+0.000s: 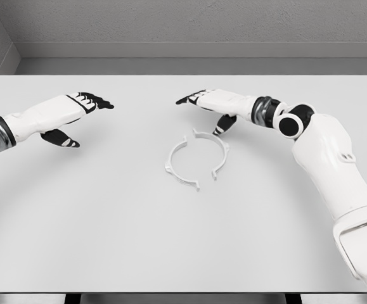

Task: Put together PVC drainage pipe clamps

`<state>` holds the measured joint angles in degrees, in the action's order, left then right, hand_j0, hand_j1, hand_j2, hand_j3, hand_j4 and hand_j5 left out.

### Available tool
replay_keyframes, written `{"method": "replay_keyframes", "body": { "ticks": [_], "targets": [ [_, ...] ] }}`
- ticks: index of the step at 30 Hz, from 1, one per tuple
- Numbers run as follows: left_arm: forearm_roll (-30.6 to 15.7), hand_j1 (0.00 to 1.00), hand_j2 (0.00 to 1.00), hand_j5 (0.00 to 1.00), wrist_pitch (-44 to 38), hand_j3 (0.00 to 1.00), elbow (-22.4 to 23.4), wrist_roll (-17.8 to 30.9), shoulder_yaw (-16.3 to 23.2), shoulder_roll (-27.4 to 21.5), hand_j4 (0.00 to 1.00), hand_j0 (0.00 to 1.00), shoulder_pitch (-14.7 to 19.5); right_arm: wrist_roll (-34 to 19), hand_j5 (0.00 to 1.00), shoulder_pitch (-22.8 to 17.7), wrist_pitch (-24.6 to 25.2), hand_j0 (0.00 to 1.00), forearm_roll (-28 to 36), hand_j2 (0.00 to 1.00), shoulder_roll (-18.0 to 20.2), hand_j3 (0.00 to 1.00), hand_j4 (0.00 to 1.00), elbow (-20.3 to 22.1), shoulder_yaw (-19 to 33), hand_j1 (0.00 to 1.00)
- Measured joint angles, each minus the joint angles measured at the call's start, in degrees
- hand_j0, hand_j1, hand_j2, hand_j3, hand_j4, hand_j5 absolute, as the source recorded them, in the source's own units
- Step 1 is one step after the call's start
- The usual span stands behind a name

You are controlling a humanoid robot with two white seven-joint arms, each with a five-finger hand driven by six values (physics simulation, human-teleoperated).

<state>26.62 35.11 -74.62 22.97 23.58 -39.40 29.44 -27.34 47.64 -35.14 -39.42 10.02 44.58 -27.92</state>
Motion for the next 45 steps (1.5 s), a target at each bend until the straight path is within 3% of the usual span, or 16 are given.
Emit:
{"method": "replay_keyframes", "body": {
  "ticks": [21,27,29,32,34,36,37,40,45],
  "targets": [
    [-0.4,1.00,1.00,1.00,0.0,1.00,-0.1,0.0,0.0,-0.8,1.00,1.00,0.0,-0.1,1.00,-1.7,0.1,1.00,0.5,1.00,1.2,1.00,1.00,4.9,0.6,1.00],
    [-0.4,1.00,1.00,1.00,0.0,1.00,0.0,-0.1,0.0,-0.8,1.00,1.00,-0.4,-0.5,1.00,-1.1,0.0,1.00,1.3,1.00,2.9,1.00,1.00,7.2,10.1,1.00],
    [-0.1,1.00,1.00,1.00,0.0,1.00,0.0,0.0,0.2,-0.5,1.00,1.00,-0.4,-2.4,1.00,-5.4,-0.1,1.00,5.4,1.00,6.1,1.00,1.00,12.0,13.4,1.00],
    [0.1,1.00,1.00,1.00,0.0,1.00,-0.3,0.1,0.7,1.0,1.00,1.00,-0.4,-4.4,1.00,-11.2,-0.1,1.00,21.0,1.00,16.7,1.00,1.00,22.4,15.8,1.00],
    [0.2,1.00,1.00,1.00,0.0,1.00,-0.6,0.1,1.0,2.1,1.00,1.00,-0.1,-5.0,1.00,-17.6,-0.1,1.00,32.7,1.00,25.2,1.00,1.00,28.6,17.6,1.00],
    [0.3,1.00,1.00,1.00,0.0,1.00,-1.1,0.1,1.7,3.5,1.00,1.00,0.0,-5.2,1.00,-28.2,0.1,1.00,42.0,1.00,30.4,1.00,1.00,34.7,22.0,1.00],
    [0.4,1.00,1.00,1.00,0.0,1.00,-1.8,0.1,2.4,4.0,1.00,1.00,0.1,-5.3,1.00,-34.3,0.1,1.00,44.6,1.00,31.8,1.00,1.00,37.4,25.1,1.00],
    [0.6,1.00,1.00,1.00,0.0,1.00,-4.0,0.2,4.3,5.1,1.00,1.00,0.1,-5.4,1.00,-41.0,0.0,1.00,48.6,1.00,33.2,1.00,1.00,42.9,32.1,1.00],
    [0.7,1.00,1.00,1.00,0.0,1.00,-7.1,0.2,6.8,6.0,1.00,1.00,0.1,-5.5,1.00,-45.3,0.0,1.00,50.5,1.00,32.5,1.00,1.00,46.8,35.7,1.00]
  ]
}}
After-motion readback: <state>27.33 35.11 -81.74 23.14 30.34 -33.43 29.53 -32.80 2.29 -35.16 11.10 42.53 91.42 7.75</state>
